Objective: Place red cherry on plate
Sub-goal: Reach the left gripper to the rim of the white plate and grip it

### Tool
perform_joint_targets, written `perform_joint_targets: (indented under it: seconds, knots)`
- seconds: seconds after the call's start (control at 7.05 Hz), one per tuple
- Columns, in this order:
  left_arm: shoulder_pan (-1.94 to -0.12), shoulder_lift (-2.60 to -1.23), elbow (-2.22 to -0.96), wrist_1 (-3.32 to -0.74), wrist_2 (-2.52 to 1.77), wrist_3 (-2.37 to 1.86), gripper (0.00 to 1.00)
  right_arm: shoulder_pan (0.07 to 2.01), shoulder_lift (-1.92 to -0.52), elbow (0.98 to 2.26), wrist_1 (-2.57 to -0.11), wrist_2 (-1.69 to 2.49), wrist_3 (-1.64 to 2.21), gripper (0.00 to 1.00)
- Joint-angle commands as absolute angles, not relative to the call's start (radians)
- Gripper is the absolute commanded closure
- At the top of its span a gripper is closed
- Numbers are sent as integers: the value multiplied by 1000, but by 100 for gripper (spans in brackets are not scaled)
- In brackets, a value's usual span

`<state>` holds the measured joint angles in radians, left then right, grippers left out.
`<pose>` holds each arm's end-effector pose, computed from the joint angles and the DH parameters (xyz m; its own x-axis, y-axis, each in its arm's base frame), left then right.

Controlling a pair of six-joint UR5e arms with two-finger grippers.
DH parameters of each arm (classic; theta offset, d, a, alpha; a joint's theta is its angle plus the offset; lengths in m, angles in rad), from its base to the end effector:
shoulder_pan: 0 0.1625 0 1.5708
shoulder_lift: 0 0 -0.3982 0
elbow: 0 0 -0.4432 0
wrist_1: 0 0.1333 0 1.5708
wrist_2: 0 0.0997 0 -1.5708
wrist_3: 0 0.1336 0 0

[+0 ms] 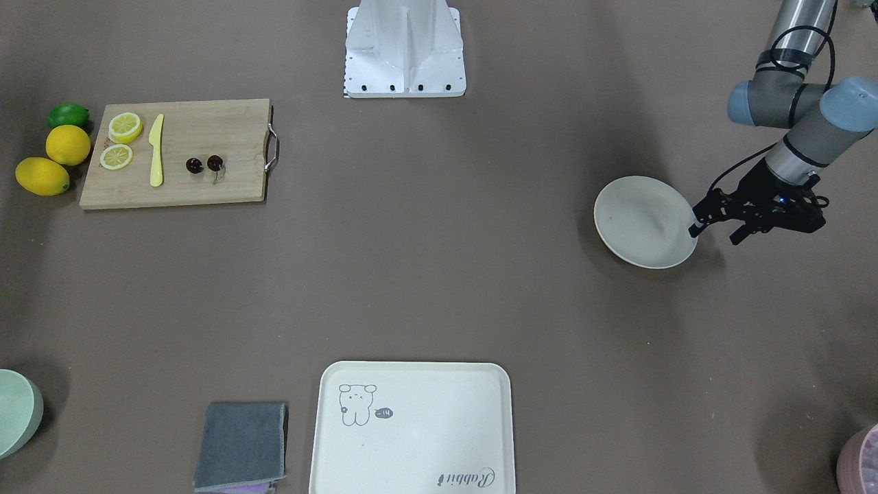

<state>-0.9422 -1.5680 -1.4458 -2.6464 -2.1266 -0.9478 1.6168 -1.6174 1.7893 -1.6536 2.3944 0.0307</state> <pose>0.2954 -0.5132 0.6024 0.5325 0.1104 -0.8392 0.1532 0.9625 0.2238 0.0594 -0.5233 0.5660 0.6801 -0.0034 0.7331 -0.0667 0.9956 0.0665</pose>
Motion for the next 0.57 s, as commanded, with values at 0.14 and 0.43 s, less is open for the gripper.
perform_joint_targets:
  seconds: [0.14,0.43]
  knots:
    - [-898,-1574,-1457,-2652,-2125,-943,8,1617,-1624,1786,-1654,2393,31,0]
    - [-887,-1571,-1463,-2654,-2129,-945,66,1617,-1626,1786,-1655,2395,31,0]
